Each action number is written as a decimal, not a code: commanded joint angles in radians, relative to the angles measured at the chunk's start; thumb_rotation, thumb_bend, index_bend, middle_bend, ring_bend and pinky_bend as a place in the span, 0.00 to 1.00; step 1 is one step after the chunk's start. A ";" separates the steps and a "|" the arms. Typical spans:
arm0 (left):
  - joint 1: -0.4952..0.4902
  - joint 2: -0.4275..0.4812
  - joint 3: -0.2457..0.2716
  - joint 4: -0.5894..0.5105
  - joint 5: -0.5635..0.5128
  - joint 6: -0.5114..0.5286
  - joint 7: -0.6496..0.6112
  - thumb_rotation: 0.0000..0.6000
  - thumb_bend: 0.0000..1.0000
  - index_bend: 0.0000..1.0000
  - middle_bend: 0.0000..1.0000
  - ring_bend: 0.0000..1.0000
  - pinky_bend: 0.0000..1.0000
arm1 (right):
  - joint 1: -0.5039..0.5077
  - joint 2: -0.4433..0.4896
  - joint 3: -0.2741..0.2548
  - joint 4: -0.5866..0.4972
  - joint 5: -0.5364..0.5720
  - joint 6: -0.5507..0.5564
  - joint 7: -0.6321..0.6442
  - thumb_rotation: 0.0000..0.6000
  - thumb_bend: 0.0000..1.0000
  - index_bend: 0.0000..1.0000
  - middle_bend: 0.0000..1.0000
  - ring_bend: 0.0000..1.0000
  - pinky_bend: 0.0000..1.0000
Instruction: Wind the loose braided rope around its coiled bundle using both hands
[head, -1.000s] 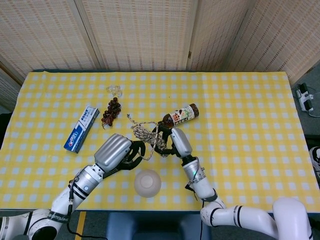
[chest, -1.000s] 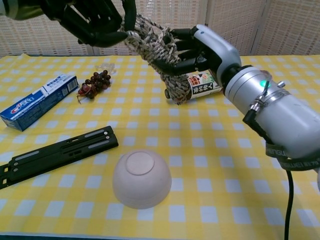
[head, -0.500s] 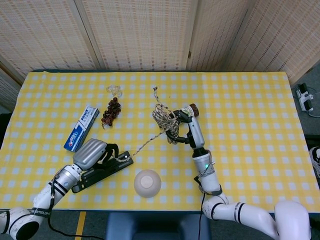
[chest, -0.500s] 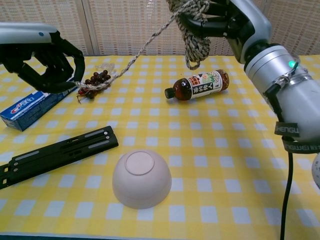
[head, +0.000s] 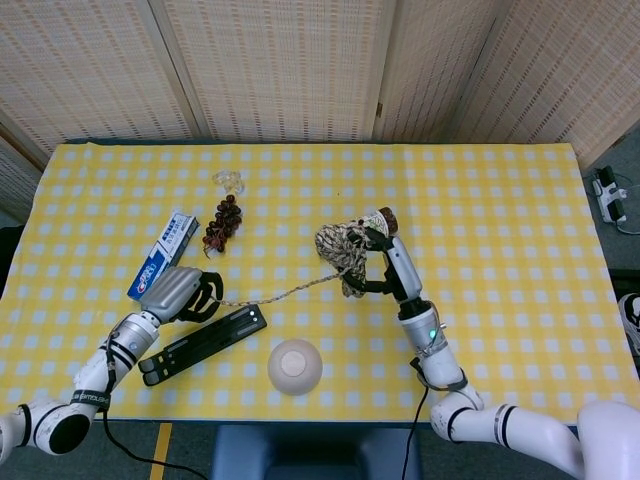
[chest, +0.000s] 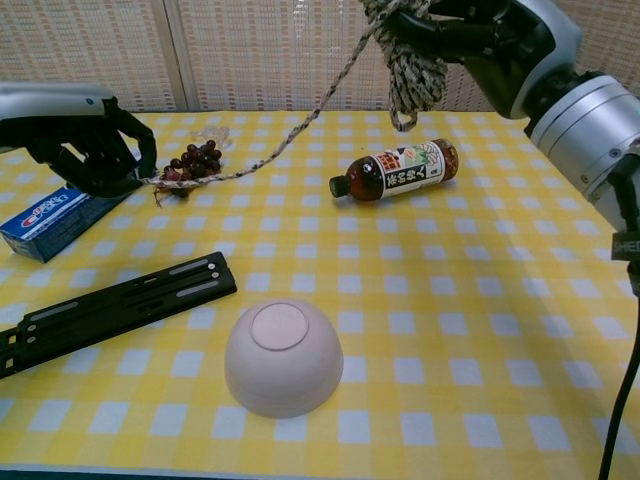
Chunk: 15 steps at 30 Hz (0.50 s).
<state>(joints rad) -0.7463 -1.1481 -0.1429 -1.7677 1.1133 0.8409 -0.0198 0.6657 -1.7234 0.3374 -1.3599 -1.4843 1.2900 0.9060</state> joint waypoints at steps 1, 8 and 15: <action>-0.021 -0.017 -0.002 0.019 -0.043 -0.020 0.042 1.00 0.53 0.63 0.84 0.77 0.75 | -0.007 0.025 -0.011 -0.024 -0.015 0.008 0.037 1.00 0.60 0.87 0.72 0.77 0.64; -0.063 -0.065 -0.001 0.073 -0.177 -0.024 0.165 1.00 0.53 0.62 0.84 0.77 0.75 | -0.018 0.084 -0.040 -0.086 -0.037 0.000 0.127 1.00 0.60 0.87 0.73 0.77 0.65; -0.095 -0.090 -0.020 0.095 -0.277 0.004 0.235 1.00 0.53 0.62 0.84 0.77 0.75 | -0.027 0.131 -0.088 -0.121 -0.093 0.012 0.180 1.00 0.60 0.88 0.73 0.77 0.65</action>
<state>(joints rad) -0.8343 -1.2318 -0.1571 -1.6774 0.8463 0.8380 0.2076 0.6405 -1.5983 0.2567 -1.4740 -1.5685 1.2975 1.0765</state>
